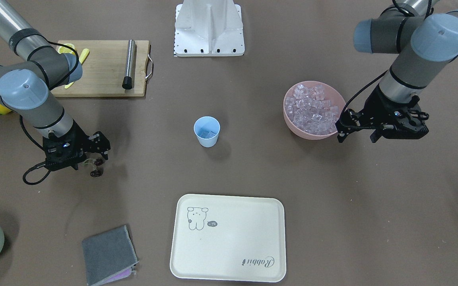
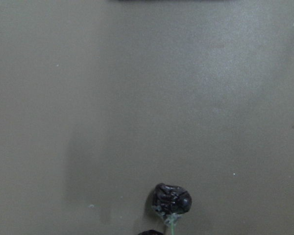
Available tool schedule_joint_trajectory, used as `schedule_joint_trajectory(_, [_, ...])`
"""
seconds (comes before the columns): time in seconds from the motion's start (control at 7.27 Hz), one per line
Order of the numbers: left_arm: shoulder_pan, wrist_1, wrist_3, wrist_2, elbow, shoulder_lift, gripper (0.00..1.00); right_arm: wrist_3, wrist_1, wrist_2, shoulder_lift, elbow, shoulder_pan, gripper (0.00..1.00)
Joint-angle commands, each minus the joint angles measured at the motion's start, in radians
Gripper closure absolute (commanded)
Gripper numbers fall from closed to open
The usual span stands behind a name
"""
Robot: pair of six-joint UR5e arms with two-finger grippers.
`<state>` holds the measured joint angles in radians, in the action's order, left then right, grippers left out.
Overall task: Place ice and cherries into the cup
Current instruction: 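Lower the right gripper onto the cherry stems and close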
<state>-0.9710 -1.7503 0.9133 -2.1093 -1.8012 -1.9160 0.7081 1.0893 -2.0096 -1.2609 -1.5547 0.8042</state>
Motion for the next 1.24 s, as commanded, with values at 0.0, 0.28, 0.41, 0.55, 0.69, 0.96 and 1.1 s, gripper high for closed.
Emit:
schedule_joint_trajectory(0.0, [0.000,0.000,-0.001,0.000,-0.001,0.000,0.03,0.002,-0.005,0.009,-0.008,0.002,-0.005,0.14])
schedule_joint_trajectory(0.28, [0.000,0.000,0.004,0.000,-0.006,0.003,0.03,0.001,-0.008,0.020,-0.008,0.002,-0.010,0.59])
schedule_joint_trajectory(0.41, [0.000,0.000,0.024,0.000,-0.007,0.000,0.03,0.001,-0.008,0.026,-0.008,0.002,-0.010,0.78])
schedule_joint_trajectory(0.55, [0.000,0.000,0.022,0.000,-0.006,0.002,0.03,0.001,-0.009,0.029,-0.008,0.002,-0.011,0.86])
schedule_joint_trajectory(0.69, [0.000,0.000,0.022,0.000,-0.006,0.000,0.03,0.004,-0.008,0.029,-0.008,0.001,-0.011,0.90])
schedule_joint_trajectory(0.96, [0.000,-0.003,0.032,0.000,-0.009,0.000,0.03,0.002,-0.008,0.028,-0.008,0.004,-0.011,0.95])
schedule_joint_trajectory(1.1, [0.002,-0.006,0.035,0.000,-0.007,-0.001,0.03,0.004,-0.008,0.025,-0.008,-0.005,-0.008,0.98])
